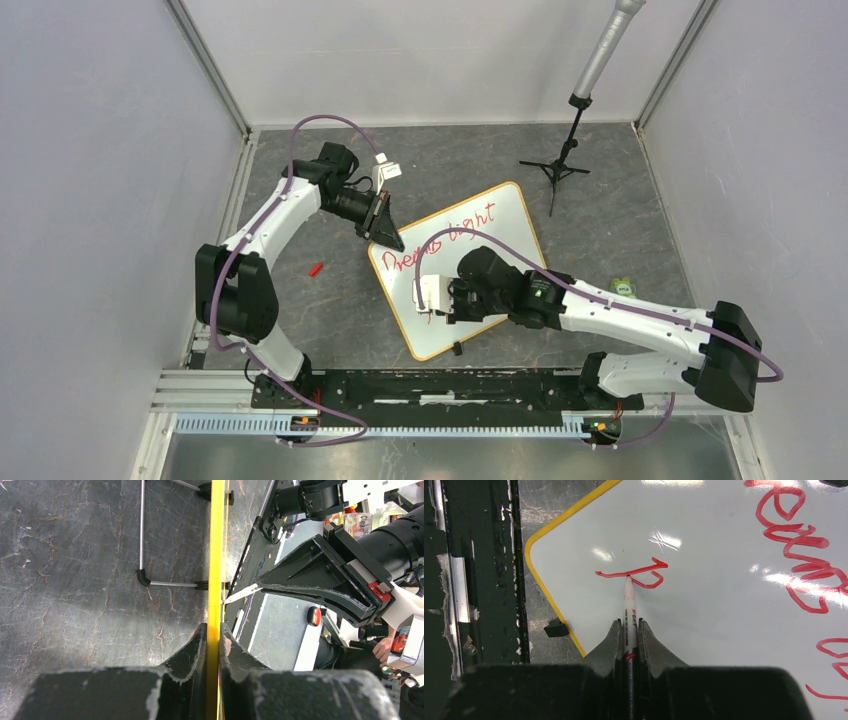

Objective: Write a sentence on the whiteboard

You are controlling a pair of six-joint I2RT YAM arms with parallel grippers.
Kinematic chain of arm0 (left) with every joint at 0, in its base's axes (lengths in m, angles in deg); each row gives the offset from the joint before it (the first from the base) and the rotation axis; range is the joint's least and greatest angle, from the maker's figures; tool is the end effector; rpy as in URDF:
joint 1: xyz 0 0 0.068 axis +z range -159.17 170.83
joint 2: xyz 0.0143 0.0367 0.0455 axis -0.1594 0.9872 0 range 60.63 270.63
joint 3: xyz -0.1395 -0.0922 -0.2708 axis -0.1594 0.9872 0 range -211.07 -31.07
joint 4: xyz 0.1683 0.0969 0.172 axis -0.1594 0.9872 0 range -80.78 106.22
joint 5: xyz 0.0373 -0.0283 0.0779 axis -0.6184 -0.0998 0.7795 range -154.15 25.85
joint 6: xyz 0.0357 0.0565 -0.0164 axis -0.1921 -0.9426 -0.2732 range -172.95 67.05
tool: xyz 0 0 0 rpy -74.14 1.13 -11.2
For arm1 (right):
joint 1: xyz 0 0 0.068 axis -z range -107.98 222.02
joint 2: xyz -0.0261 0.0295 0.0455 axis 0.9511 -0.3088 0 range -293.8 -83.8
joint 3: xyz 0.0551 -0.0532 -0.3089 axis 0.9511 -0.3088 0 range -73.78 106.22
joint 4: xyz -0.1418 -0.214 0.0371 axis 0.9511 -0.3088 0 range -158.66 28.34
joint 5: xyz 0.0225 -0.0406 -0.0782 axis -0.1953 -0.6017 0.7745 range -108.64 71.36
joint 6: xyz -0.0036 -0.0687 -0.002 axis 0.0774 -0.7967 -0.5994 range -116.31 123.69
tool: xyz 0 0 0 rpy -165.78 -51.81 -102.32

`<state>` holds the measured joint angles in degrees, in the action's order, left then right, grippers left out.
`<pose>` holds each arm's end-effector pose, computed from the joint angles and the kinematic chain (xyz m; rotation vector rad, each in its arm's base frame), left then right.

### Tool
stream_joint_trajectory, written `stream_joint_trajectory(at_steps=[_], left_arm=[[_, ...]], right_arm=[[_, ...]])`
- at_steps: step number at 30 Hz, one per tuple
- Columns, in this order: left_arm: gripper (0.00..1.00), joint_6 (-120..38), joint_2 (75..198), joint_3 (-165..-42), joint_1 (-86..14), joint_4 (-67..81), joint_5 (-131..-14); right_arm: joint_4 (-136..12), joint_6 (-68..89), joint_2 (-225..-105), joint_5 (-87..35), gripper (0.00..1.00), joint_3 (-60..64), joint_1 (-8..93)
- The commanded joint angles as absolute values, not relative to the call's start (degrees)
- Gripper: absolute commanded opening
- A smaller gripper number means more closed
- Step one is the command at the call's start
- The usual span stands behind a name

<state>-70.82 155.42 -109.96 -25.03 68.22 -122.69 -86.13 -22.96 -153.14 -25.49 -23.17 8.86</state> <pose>0.2975 -0.1337 0.3149 0.9110 2.3595 -1.4078 0.1088 0.2295 0.2947 -1.7110 1.6301 0.4543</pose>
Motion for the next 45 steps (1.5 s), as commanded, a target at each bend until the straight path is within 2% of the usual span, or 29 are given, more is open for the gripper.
stream_joint_trajectory(at_steps=[1, 15, 32, 45], left_arm=[[0.03, -71.8, 156.0, -110.2, -25.1, 68.1, -120.4], [0.02, -72.2, 156.4, -110.3, -25.1, 68.0, -120.7], [0.02, -72.2, 156.6, -110.5, -25.1, 68.0, -120.8], [0.02, -72.2, 156.4, -110.4, -25.1, 68.0, -120.9]], right_arm=[[-86.0, -22.9, -151.5, -26.4, 0.0, -20.6, 9.2], [-88.7, -22.4, -145.0, -32.6, 0.0, -23.4, 15.6], [-86.7, -21.4, -146.8, -32.1, 0.0, -24.0, 15.8], [-85.2, -20.0, -149.8, -27.0, 0.0, -22.2, 15.8]])
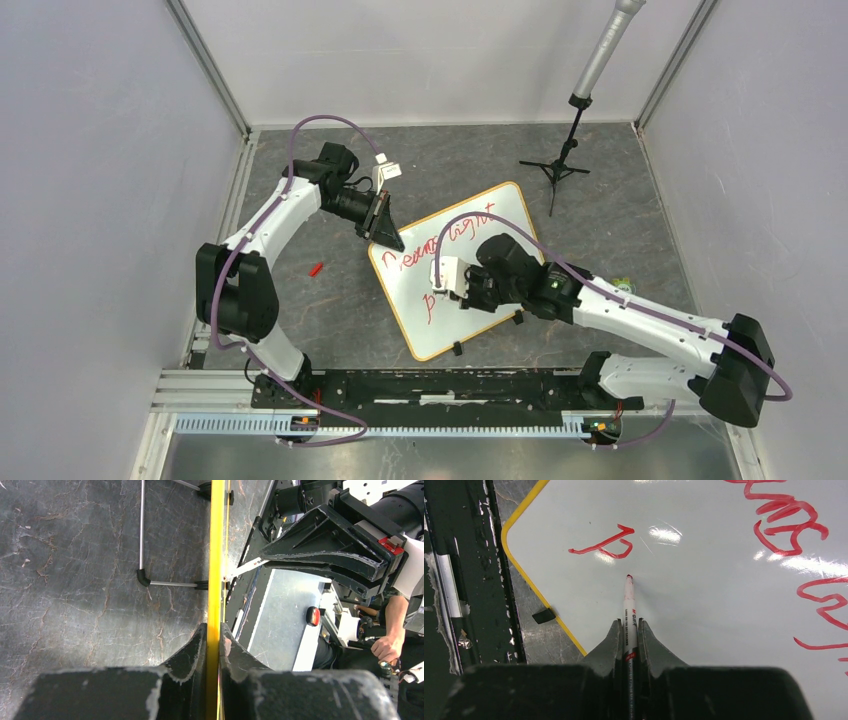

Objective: Write a sentence on the whiteboard

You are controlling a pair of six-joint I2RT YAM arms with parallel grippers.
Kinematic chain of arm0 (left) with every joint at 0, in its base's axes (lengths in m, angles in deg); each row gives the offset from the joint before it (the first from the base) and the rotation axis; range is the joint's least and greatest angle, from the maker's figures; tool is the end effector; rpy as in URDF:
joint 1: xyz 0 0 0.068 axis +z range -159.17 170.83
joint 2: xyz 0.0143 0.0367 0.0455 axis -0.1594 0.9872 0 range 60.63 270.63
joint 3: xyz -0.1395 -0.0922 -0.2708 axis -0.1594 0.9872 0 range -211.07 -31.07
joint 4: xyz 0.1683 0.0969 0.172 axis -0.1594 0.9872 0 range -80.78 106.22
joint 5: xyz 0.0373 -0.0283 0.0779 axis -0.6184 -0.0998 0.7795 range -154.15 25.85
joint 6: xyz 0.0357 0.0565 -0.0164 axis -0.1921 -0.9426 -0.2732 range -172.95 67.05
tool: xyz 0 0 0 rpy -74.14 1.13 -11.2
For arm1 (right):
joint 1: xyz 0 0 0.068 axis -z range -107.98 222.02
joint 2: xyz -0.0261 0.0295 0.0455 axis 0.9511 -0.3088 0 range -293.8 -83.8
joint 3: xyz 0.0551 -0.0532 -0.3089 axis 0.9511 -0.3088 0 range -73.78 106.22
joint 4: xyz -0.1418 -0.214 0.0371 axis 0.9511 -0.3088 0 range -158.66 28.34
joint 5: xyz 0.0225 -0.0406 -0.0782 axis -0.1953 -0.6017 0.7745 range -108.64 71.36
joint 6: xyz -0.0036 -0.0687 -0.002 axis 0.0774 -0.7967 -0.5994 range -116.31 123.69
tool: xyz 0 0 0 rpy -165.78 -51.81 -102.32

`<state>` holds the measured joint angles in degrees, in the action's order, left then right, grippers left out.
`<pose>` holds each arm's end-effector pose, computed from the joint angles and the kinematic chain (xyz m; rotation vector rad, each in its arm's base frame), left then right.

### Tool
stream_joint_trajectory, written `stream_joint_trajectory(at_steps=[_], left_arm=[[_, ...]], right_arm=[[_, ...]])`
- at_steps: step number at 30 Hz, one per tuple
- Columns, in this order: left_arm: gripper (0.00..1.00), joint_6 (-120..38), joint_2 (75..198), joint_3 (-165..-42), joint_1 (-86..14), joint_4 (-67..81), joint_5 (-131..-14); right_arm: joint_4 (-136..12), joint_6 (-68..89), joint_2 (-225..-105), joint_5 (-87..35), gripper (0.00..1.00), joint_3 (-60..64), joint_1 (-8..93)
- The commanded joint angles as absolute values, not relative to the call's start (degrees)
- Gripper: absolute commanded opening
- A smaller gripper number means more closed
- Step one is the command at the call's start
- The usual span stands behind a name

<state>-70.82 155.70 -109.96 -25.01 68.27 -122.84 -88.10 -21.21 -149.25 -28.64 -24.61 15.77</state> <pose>0.2984 -0.1339 0.3135 0.9081 2.3631 -1.4137 0.1229 0.2011 0.2984 -1.5963 1.7259 0.4755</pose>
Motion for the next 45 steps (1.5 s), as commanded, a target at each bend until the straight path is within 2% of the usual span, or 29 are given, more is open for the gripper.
stream_joint_trajectory(at_steps=[1, 27, 45], left_arm=[[0.02, -72.2, 156.4, -110.4, -25.1, 68.1, -120.9], [0.02, -72.5, 156.4, -110.2, -25.1, 68.0, -120.7], [0.02, -72.1, 156.4, -110.5, -25.1, 68.0, -120.7]], right_arm=[[-85.1, -19.8, -150.0, -27.0, 0.0, -21.9, 15.8], [-88.8, -23.1, -149.4, -27.4, 0.0, -26.1, 14.2], [-85.6, -20.0, -149.6, -23.3, 0.0, -22.1, 15.9]])
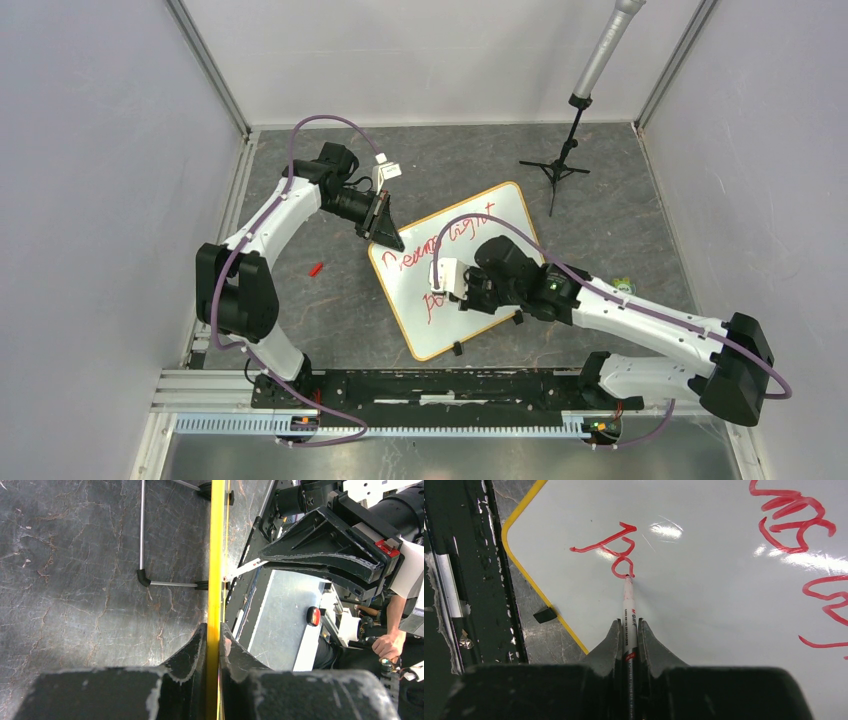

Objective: Write a sentence on the whiteboard

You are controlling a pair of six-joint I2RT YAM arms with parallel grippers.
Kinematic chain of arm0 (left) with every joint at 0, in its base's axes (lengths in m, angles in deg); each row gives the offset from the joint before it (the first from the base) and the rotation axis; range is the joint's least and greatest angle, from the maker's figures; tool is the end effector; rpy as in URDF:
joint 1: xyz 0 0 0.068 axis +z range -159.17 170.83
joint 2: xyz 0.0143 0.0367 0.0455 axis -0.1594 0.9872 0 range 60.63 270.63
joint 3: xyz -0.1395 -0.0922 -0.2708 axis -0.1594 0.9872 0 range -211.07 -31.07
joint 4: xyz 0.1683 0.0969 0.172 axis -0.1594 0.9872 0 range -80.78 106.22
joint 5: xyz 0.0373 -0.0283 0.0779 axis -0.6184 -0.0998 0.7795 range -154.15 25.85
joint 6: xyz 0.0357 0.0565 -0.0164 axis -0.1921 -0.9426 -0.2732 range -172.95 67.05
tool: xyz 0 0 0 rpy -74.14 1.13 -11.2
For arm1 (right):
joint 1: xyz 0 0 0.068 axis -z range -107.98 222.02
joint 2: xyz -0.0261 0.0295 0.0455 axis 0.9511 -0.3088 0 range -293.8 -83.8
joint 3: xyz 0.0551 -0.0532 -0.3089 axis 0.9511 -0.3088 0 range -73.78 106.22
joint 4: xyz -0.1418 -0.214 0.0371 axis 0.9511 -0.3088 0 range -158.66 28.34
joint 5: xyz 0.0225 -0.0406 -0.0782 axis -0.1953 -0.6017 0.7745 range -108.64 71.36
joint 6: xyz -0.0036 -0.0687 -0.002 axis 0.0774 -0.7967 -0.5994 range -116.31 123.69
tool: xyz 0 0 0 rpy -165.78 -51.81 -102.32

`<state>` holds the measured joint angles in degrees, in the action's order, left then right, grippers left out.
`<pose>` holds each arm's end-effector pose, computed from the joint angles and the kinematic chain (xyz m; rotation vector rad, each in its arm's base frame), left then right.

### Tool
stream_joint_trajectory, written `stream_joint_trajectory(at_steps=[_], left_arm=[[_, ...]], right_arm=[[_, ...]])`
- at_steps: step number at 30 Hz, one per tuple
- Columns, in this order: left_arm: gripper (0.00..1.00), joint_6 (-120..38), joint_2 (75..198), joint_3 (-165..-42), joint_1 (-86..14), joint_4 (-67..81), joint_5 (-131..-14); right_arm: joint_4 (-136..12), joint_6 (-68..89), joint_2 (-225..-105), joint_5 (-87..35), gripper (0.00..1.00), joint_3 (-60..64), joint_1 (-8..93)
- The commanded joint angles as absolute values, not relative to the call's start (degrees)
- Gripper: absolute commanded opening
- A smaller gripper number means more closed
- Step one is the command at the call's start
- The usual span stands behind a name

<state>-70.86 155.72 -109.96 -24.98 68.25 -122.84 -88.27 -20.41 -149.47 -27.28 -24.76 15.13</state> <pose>0.2985 -0.1338 0.3134 0.9082 2.3627 -1.4132 0.1219 0.2020 0.2962 -1.5909 1.7446 0.4586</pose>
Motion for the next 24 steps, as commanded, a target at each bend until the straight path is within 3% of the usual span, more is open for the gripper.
stream_joint_trajectory(at_steps=[1, 24], left_arm=[[0.02, -72.2, 156.4, -110.5, -25.1, 68.0, -120.7], [0.02, -72.2, 156.9, -110.6, -25.0, 68.0, -120.5]], right_arm=[[-85.6, -20.0, -149.6, -23.1, 0.0, -22.1, 15.9], [-90.2, -23.1, -148.6, -26.6, 0.0, -26.3, 15.9]])
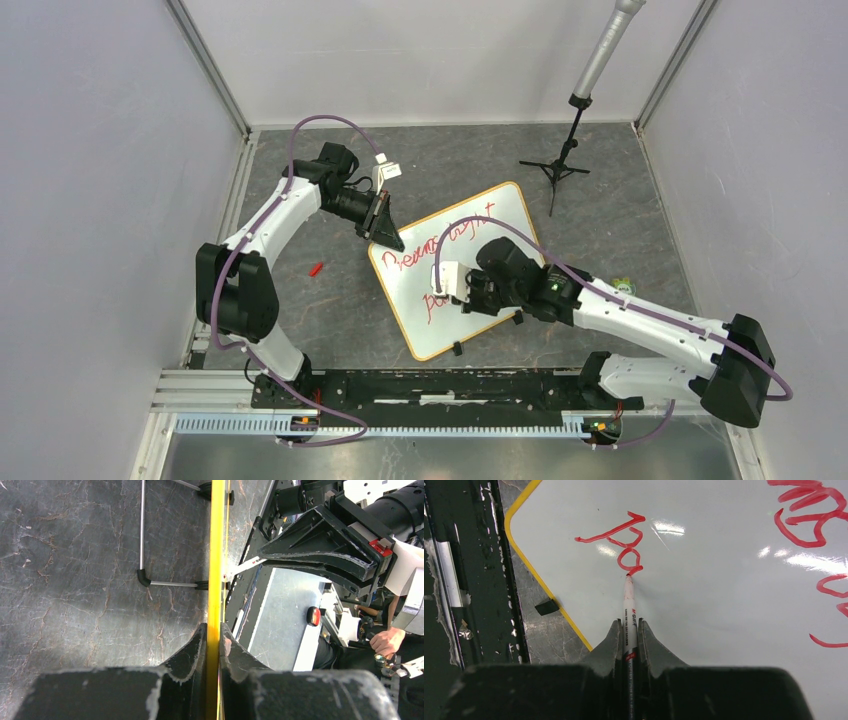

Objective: Write a sentence on the whiteboard

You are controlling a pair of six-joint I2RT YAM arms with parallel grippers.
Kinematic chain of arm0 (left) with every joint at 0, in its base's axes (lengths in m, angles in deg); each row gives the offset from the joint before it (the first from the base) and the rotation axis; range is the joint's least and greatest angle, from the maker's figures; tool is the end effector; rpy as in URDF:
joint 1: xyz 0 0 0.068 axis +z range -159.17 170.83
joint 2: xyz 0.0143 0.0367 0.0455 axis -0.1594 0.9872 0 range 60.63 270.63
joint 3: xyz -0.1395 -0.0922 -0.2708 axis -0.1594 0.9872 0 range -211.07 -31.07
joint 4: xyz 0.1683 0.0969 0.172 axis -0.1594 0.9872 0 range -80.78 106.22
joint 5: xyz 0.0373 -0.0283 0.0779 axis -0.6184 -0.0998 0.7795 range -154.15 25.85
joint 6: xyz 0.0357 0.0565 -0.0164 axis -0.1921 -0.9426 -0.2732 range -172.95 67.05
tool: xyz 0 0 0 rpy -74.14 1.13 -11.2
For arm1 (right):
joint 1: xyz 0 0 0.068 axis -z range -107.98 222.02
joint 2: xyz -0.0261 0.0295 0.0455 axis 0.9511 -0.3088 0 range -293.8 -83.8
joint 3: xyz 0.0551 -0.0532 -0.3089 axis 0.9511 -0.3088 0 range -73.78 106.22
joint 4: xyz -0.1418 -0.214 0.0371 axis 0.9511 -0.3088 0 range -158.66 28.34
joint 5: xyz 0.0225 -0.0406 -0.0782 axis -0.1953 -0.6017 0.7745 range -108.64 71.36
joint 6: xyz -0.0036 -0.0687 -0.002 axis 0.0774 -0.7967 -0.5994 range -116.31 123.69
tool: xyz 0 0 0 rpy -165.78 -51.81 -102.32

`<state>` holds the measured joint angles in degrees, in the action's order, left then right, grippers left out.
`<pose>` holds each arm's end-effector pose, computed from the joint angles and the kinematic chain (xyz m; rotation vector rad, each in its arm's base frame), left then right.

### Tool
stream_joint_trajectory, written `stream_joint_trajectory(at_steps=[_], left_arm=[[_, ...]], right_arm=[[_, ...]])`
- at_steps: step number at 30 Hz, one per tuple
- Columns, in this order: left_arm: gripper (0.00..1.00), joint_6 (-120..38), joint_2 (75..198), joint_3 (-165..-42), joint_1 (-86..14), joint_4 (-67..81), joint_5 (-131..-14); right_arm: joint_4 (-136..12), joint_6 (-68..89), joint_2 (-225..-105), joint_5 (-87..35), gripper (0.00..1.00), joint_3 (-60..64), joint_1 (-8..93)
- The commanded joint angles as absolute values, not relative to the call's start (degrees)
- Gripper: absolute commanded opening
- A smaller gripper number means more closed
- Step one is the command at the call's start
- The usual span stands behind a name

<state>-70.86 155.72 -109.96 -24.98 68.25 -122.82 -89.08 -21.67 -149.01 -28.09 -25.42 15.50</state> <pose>0.2986 -0.1338 0.3134 0.9082 2.3629 -1.4128 0.1203 0.1984 0.2927 -1.6192 1.7404 0.4580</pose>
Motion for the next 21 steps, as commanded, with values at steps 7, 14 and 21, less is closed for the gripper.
stream_joint_trajectory(at_steps=[7, 14, 21], left_arm=[[0.03, -72.2, 156.9, -110.5, -25.1, 68.0, -120.6], [0.02, -72.1, 156.8, -110.6, -25.1, 68.0, -120.6], [0.02, -72.2, 156.8, -110.6, -25.1, 68.0, -120.6]], right_arm=[[-90.1, -23.0, -148.1, -24.3, 0.0, -22.1, 16.2], [-89.0, -22.2, -148.4, -23.5, 0.0, -19.8, 17.5], [-88.3, -22.1, -149.3, -23.5, 0.0, -18.4, 18.8]])
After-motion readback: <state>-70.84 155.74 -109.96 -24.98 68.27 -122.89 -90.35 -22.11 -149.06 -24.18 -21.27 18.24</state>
